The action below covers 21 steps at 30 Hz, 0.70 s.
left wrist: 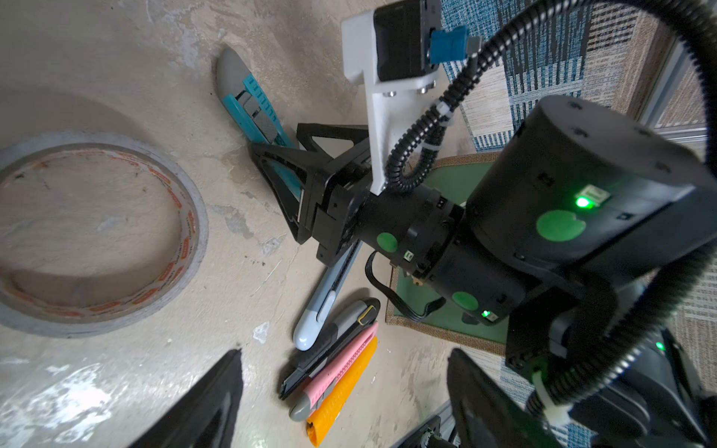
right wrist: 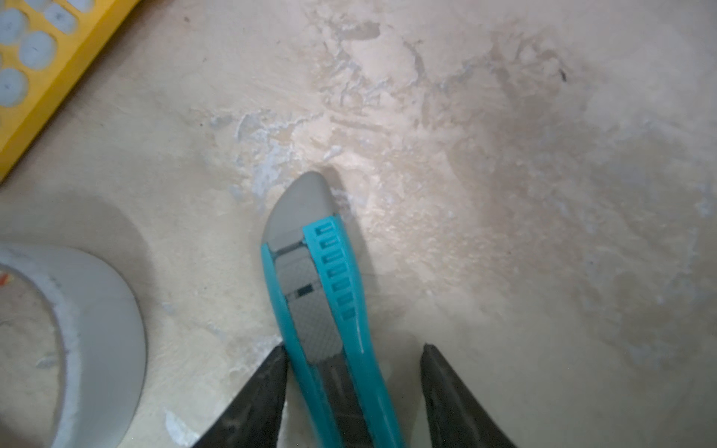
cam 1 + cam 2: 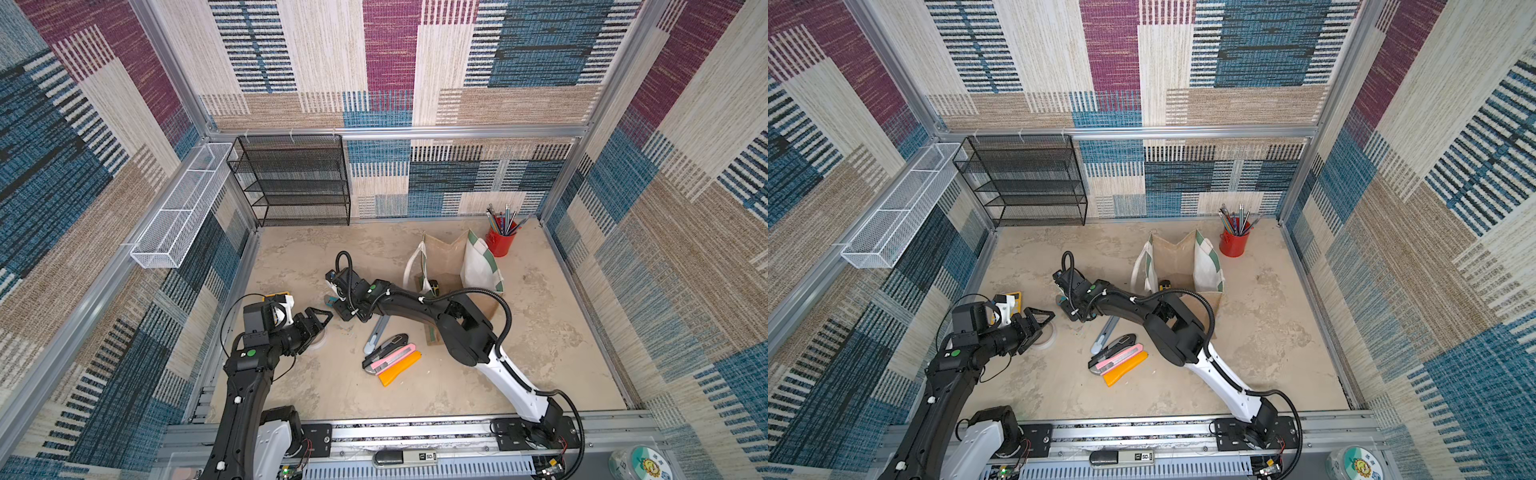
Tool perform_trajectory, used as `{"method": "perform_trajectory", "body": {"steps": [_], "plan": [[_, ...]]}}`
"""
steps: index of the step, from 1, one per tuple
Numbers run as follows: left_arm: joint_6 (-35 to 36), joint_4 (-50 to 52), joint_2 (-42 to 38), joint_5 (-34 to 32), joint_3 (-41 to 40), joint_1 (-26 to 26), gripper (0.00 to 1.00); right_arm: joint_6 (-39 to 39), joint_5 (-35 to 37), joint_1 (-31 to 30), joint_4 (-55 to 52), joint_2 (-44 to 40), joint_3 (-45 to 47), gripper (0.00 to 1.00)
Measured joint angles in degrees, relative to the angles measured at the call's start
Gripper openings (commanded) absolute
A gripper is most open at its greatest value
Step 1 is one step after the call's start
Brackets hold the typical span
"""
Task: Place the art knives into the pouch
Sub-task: Pick up the utility knife at the center of the board.
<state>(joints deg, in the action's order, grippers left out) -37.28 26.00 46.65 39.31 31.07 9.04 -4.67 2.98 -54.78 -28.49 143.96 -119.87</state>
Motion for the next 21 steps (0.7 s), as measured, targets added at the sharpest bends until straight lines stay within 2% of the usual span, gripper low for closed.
{"method": "perform_trajectory", "body": {"steps": [3, 9, 12, 21], "plan": [[0.0, 0.0, 0.1, 0.0, 0.0, 0.0, 0.84, 0.2, 0.0, 0.0, -0.6, 2.1, -3.4, 0.55], [0.0, 0.0, 0.4, 0.0, 0.2, 0.0, 0.84, 0.7, 0.0, 0.2, -0.6, 3.4, -5.3, 0.43], [0.0, 0.0, 0.8, 0.0, 0.2, 0.0, 0.84, 0.6, 0.0, 0.3, 0.1, 3.1, -4.5, 0.37], [0.0, 0.0, 1.3, 0.0, 0.2, 0.0, 0.84, -0.5, -0.4, 0.7, -0.6, -0.7, 0.3, 0.31]]}}
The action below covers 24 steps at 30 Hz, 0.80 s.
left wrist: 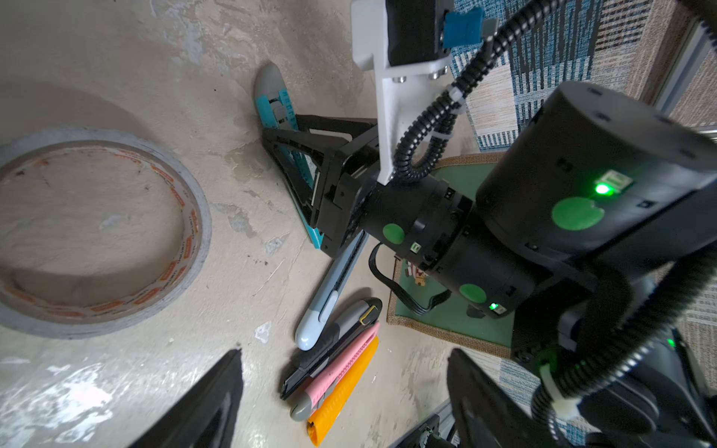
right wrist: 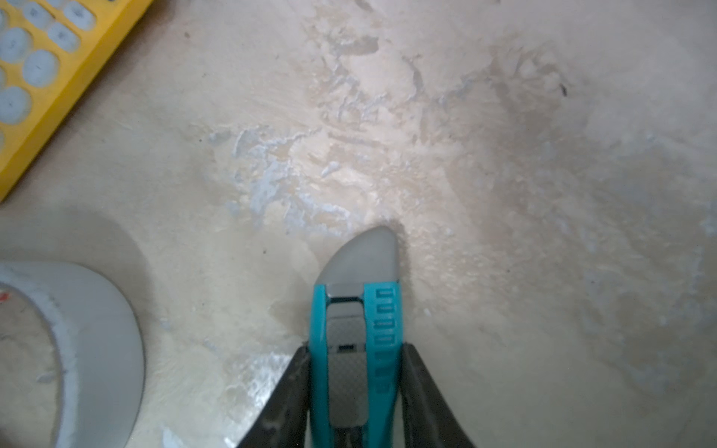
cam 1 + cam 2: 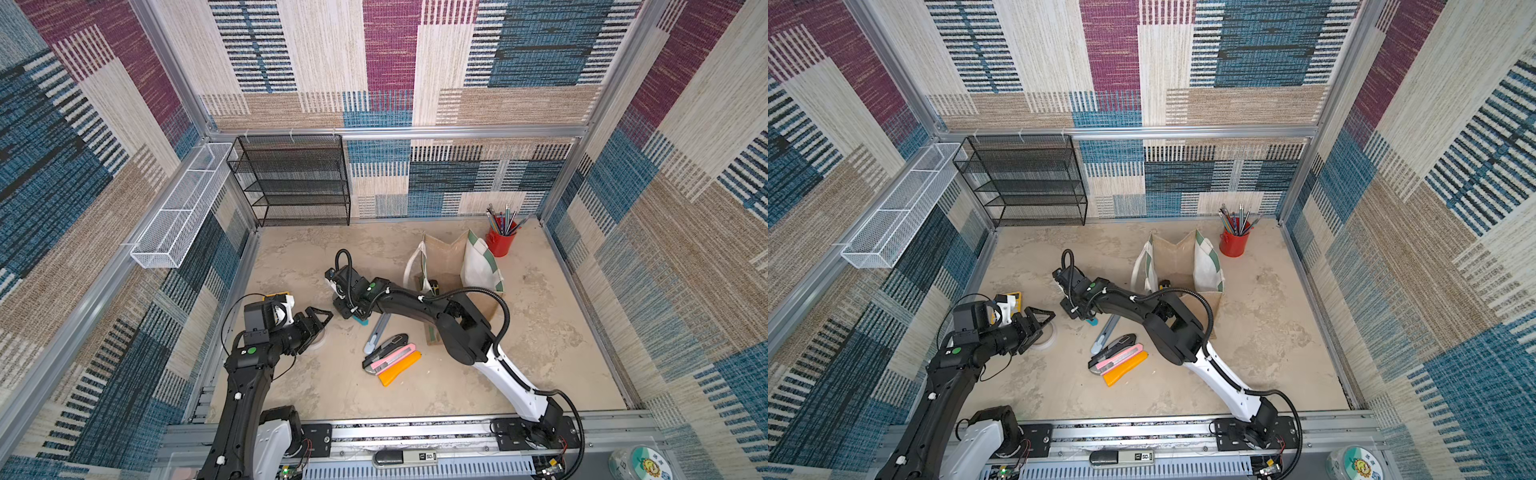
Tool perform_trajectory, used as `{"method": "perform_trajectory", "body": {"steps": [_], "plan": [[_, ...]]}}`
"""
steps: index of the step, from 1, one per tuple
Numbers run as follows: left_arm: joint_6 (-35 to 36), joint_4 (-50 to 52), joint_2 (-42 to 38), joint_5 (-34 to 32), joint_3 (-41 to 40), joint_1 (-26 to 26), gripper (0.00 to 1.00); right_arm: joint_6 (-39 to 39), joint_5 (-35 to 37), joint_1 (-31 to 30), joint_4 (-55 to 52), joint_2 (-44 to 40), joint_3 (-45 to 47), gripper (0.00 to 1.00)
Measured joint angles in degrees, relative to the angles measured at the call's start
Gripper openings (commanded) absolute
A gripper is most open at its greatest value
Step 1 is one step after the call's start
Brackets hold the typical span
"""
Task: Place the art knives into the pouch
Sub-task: Pick up the utility knife at the center of the board.
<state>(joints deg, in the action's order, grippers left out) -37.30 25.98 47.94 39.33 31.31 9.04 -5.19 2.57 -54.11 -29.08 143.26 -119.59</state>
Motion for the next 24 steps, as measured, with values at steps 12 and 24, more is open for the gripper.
{"method": "perform_trajectory", "body": {"steps": [12, 24], "plan": [[0.0, 0.0, -0.3, 0.0, 0.3, 0.0, 0.84, -2.1, -0.7, 0.9, -0.5, -6.6, 4.2, 0.30], [0.0, -0.3, 0.0, 1.6, 2.0, 0.0, 0.84, -2.5, -1.0, 0.9, -1.2, -15.5, 4.2, 0.30]]}}
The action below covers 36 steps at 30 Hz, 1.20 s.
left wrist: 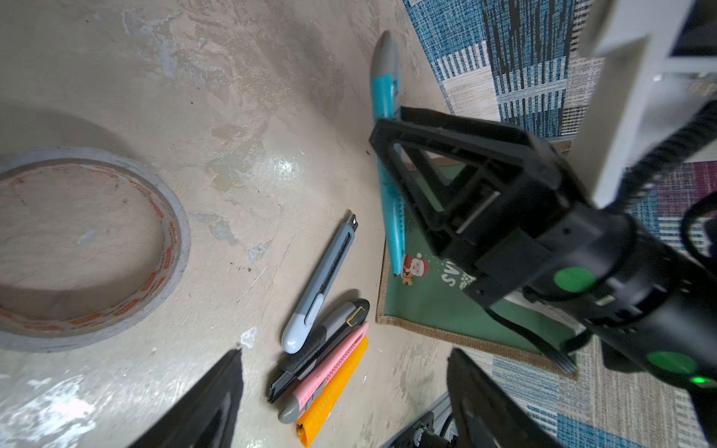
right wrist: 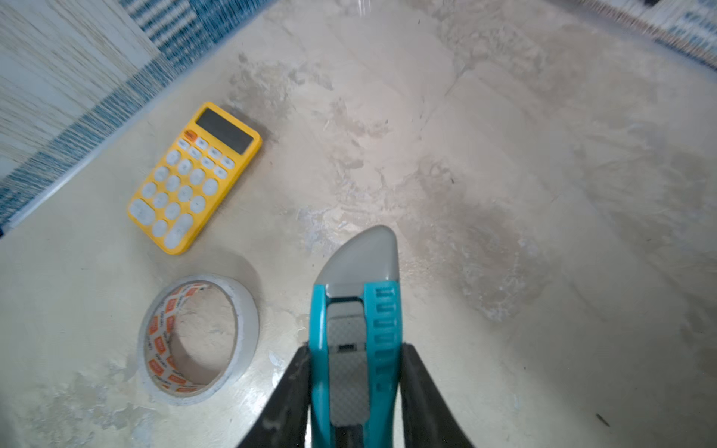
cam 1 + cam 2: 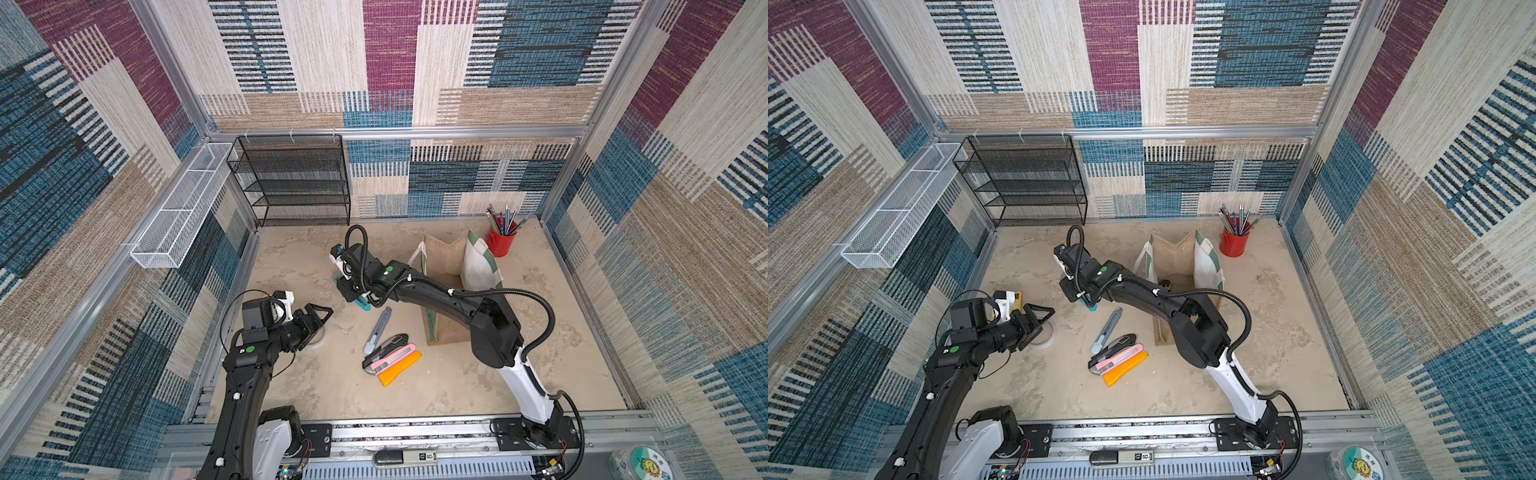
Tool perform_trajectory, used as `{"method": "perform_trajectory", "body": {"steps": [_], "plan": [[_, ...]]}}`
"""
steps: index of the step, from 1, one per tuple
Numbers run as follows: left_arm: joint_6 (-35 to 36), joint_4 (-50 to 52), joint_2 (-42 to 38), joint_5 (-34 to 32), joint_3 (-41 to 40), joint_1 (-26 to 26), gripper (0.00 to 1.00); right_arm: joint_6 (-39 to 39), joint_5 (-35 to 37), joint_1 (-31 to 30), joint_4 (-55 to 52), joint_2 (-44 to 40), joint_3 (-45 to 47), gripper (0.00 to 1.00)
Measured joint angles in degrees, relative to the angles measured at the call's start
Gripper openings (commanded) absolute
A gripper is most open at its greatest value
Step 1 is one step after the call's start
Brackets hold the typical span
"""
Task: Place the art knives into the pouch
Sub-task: Pick up the utility knife at the center of the board, then place the utility knife in the pouch.
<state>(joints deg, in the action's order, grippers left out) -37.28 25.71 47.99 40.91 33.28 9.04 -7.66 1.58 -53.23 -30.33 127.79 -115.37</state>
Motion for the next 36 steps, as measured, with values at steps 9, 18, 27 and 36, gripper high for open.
{"method": "perform_trajectory", "body": {"steps": [9, 18, 27, 36], "plan": [[0.0, -0.2, 0.3, 1.4, 3.4, -0.3, 0.87, 0.0, 2.6, 0.5, -2.1, -10.1, 1.7, 0.30], [-0.7, -2.3, 0.5, -0.4, 10.0, -9.6, 0.90, 0.5, 8.5, 3.9, -2.9, -21.8, 8.3, 0.27], [-3.0, -7.5, 4.3, -5.1, 12.6, -24.4, 0.98, -1.2, 10.6, 13.1, 1.2, -37.3, 26.4, 0.26], [-4.5, -11.8, 9.8, -9.5, 15.8, -34.5, 0.99, -4.7, 9.5, 21.7, 4.9, -43.4, 38.5, 0.28]]}}
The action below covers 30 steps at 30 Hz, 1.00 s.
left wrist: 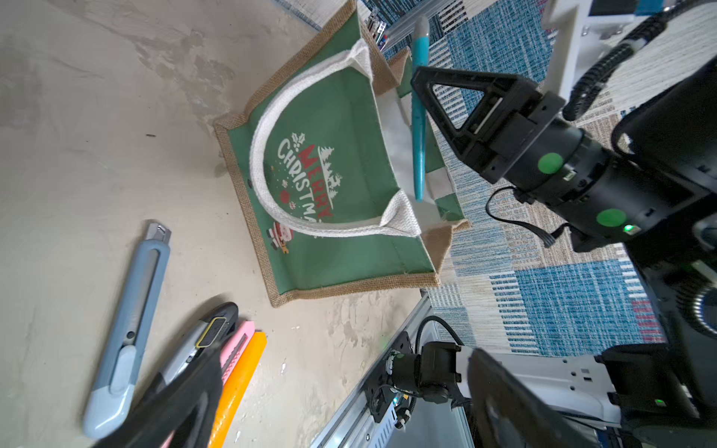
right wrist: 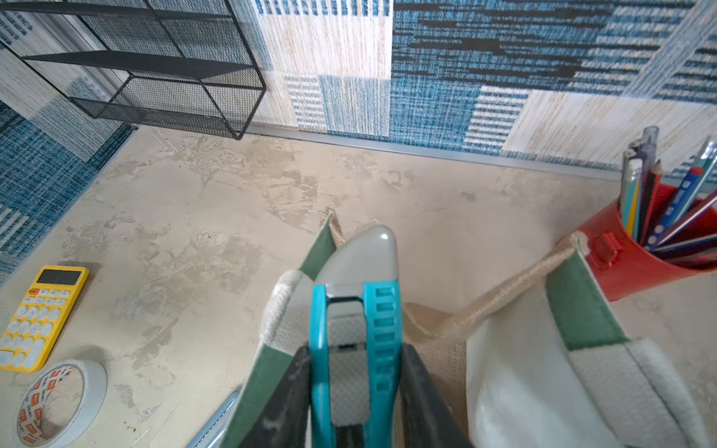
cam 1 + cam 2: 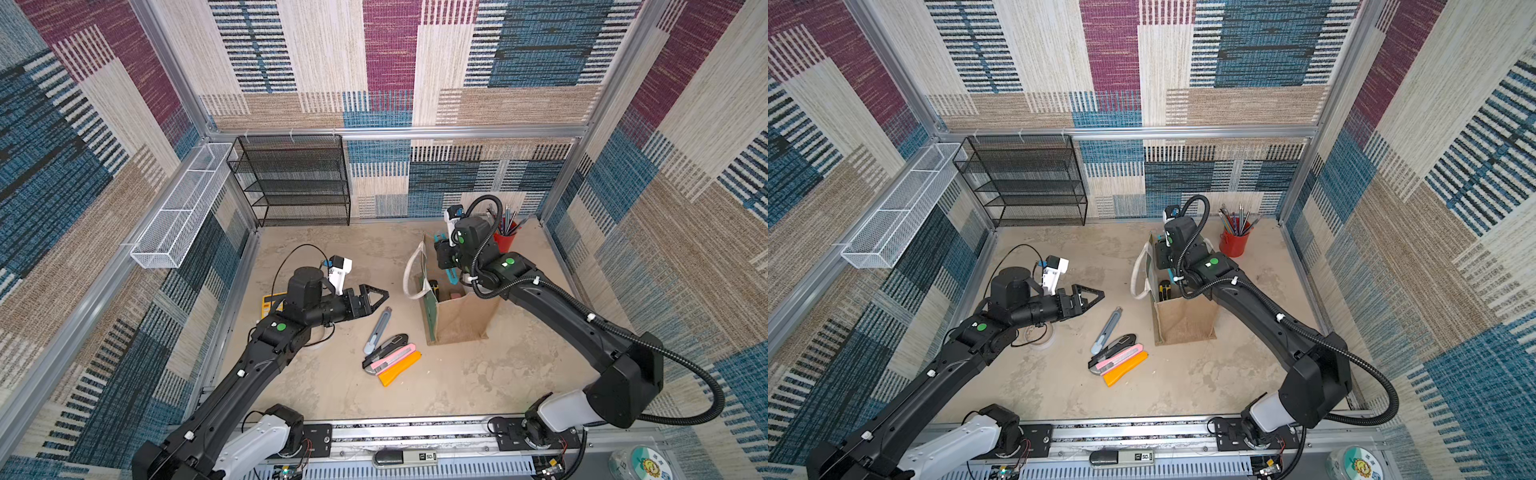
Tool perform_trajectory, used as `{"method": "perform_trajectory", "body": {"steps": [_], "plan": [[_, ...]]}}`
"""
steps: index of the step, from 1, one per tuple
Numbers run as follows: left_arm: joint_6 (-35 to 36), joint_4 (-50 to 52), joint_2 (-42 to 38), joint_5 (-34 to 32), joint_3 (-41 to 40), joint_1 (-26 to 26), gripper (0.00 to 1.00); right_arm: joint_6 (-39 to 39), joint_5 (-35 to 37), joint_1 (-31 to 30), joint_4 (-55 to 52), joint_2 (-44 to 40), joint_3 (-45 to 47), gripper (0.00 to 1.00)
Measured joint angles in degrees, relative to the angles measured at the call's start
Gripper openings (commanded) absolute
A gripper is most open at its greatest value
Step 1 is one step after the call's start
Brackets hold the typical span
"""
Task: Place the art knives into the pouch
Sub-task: Place the utility knife in the pouch.
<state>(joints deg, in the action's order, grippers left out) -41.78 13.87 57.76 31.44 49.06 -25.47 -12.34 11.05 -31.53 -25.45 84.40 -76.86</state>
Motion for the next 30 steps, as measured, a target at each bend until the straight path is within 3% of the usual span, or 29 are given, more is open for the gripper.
{"method": "perform_trajectory", "body": {"steps": [2, 6, 9, 21, 30], "plan": [[0.0, -0.6, 0.8, 0.0, 0.5, -1.2, 0.99, -0.6, -0.2, 1.0, 0.7, -0.1, 1.4, 0.37], [0.0, -0.9, 2.2, -1.2, 1.0, -3.0, 0.99, -1.7, -0.9, 2.0, 0.8, -0.1, 2.5, 0.77], [0.1, -0.8, 2.7, -1.2, 1.0, -3.5, 0.99, -1.7, -2.1, 2.0, 1.1, -0.7, 2.6, 0.98], [5.0, 0.5, 3.4, -2.1, 0.3, -3.1, 0.99, -1.9, -9.0, 2.0, 2.9, -10.1, 4.3, 1.00], [15.4, 12.1, 4.3, -11.4, 3.6, -3.1, 0.95, -3.3, -12.0, 2.0, 5.1, -23.0, 15.0, 0.99]]}}
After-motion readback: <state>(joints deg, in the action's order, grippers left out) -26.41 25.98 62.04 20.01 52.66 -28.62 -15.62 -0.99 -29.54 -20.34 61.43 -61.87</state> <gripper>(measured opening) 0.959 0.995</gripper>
